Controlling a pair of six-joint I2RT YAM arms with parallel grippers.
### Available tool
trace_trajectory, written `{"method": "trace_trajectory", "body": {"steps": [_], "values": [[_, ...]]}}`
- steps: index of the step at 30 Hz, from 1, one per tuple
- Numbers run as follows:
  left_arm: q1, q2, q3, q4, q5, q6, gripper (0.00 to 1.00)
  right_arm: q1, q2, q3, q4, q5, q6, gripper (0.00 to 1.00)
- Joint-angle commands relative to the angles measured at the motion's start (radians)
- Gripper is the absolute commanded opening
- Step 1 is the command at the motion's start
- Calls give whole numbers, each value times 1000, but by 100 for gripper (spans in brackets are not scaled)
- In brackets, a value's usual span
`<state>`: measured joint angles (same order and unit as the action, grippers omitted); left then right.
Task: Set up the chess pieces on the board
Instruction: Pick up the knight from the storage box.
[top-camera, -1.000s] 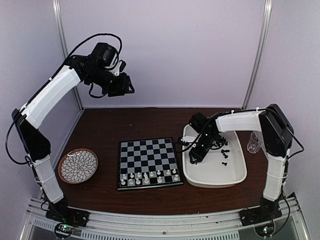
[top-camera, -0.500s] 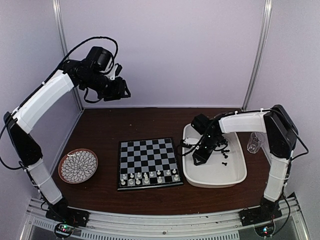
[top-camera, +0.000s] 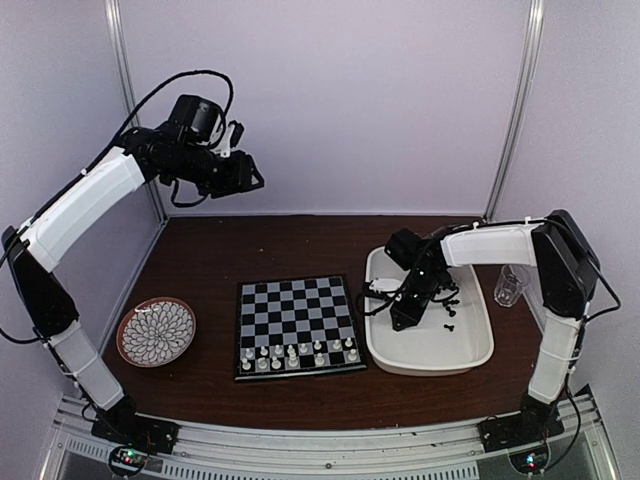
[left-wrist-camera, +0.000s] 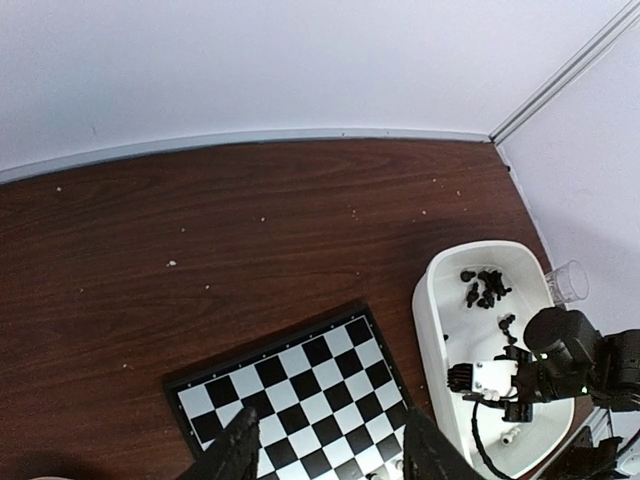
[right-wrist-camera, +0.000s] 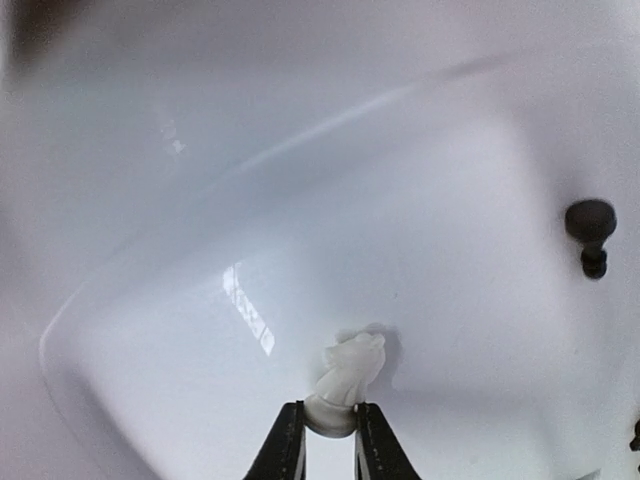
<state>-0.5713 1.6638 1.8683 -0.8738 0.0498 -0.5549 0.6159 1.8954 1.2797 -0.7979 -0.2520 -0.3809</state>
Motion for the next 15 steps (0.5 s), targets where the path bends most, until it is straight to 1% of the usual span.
{"method": "trace_trajectory", "body": {"steps": [1, 4, 7, 9, 11, 13, 15], "values": [[-13, 62, 40, 160, 69, 44, 49, -33, -74, 0, -101, -11, -42, 14], [-35, 91, 20, 246, 104, 68, 49, -50, -134, 36, -141, -48, -89, 14], [-69, 94, -46, 351, 110, 87, 49, -52, -205, 44, -153, -98, -144, 15], [-95, 96, -104, 419, 121, 72, 49, -57, -249, 46, -151, -117, -172, 15], [-122, 93, -179, 490, 135, 9, 48, -70, -282, 52, -143, -145, -189, 15], [-153, 89, -272, 616, 188, -79, 46, -79, -313, 55, -127, -166, -200, 15], [-189, 106, -318, 710, 260, -158, 45, -79, -350, 55, -117, -186, -222, 15]]}}
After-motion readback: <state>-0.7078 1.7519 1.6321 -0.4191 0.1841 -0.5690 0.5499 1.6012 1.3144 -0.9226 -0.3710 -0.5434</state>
